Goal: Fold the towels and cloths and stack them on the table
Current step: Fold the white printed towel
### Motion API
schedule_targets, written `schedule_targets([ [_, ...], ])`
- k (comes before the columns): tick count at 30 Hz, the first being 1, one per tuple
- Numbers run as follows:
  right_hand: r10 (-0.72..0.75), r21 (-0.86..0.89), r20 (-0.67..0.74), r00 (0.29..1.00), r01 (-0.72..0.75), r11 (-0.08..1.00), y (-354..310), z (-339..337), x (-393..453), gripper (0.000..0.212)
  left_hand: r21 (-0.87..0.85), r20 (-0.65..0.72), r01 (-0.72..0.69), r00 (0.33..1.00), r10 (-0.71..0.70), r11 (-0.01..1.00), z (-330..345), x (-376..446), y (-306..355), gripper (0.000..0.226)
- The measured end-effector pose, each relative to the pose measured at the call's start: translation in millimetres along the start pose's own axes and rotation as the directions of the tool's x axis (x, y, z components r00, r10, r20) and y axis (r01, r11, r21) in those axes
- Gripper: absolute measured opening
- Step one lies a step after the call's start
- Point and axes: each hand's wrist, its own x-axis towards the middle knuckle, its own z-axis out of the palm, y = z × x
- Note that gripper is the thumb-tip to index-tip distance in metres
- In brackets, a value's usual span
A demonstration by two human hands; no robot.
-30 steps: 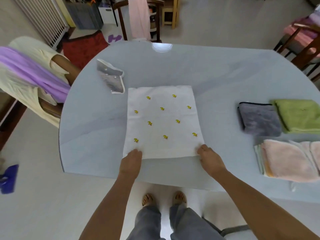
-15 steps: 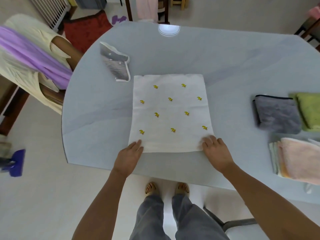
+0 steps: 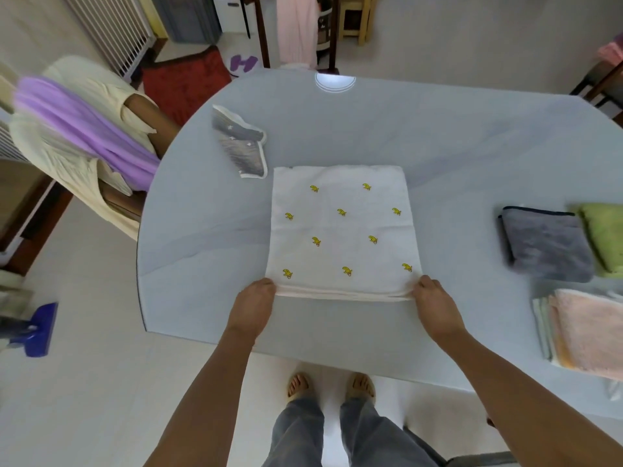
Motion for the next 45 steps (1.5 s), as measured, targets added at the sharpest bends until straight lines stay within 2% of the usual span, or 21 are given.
schedule_targets([
  [5,0.031,0.010,-0.089,0.996,-0.030,0.999,2,-33,12,0.033,-0.020,-0.036,0.133,0.990,-0.133,0.991,-39,34,12,0.013],
  [8,0.052,0.005,-0.154,0.987,-0.051,0.999,4,-62,19,0.033,0.030,-0.073,0.137,0.988,-0.134,0.990,-71,48,22,0.013],
  [10,0.067,0.063,-0.250,0.966,-0.053,0.997,9,-85,26,0.033,0.047,-0.126,0.138,0.983,-0.132,0.989,-99,57,28,0.014],
  [16,0.185,0.366,-0.573,0.798,0.047,0.930,24,-170,42,0.017,-0.137,-0.359,0.171,0.910,-0.210,0.976,-189,84,53,0.015],
  [19,0.236,0.480,-0.651,0.722,0.150,0.864,29,-203,45,0.014,-0.255,-0.414,0.146,0.877,-0.245,0.956,-224,89,63,0.012],
  [22,0.282,0.531,-0.685,0.671,0.196,0.824,36,-227,44,0.016,-0.155,-0.457,0.113,0.873,-0.173,0.981,-252,89,77,0.016],
  [26,0.344,0.566,-0.694,0.632,0.183,0.804,39,-251,45,0.018,-0.085,-0.452,0.100,0.883,-0.128,0.991,-281,90,89,0.036],
  [28,0.336,0.532,-0.717,0.610,0.169,0.829,40,-261,47,0.019,-0.026,-0.458,0.095,0.884,-0.096,0.995,-290,92,90,0.030],
  [31,0.276,0.438,-0.747,0.605,0.135,0.889,44,-271,51,0.018,0.070,-0.463,0.116,0.884,-0.071,0.991,-300,95,92,0.026],
  [34,0.225,0.412,-0.759,0.611,0.183,0.893,50,-279,53,0.010,0.063,-0.478,0.140,0.873,-0.093,0.988,-309,97,93,0.031],
  [36,0.288,0.554,-0.711,0.642,0.258,0.792,48,-288,54,0.011,0.040,-0.484,0.167,0.866,-0.127,0.985,-314,99,91,0.028],
  [39,0.372,0.774,-0.595,0.712,0.383,0.504,41,-305,52,0.025,0.029,-0.473,0.215,0.863,-0.176,0.976,-319,100,89,0.028],
  [41,0.358,0.800,-0.572,0.738,0.406,0.441,37,-312,49,0.030,0.039,-0.455,0.240,0.868,-0.197,0.970,-320,101,90,0.028],
  [43,0.349,0.779,-0.579,0.737,0.374,0.503,37,-315,48,0.030,0.050,-0.435,0.252,0.877,-0.206,0.966,-320,103,93,0.030],
  [45,0.330,0.684,-0.628,0.705,0.298,0.666,41,-312,47,0.023,0.061,-0.420,0.260,0.882,-0.211,0.964,-318,104,98,0.033],
])
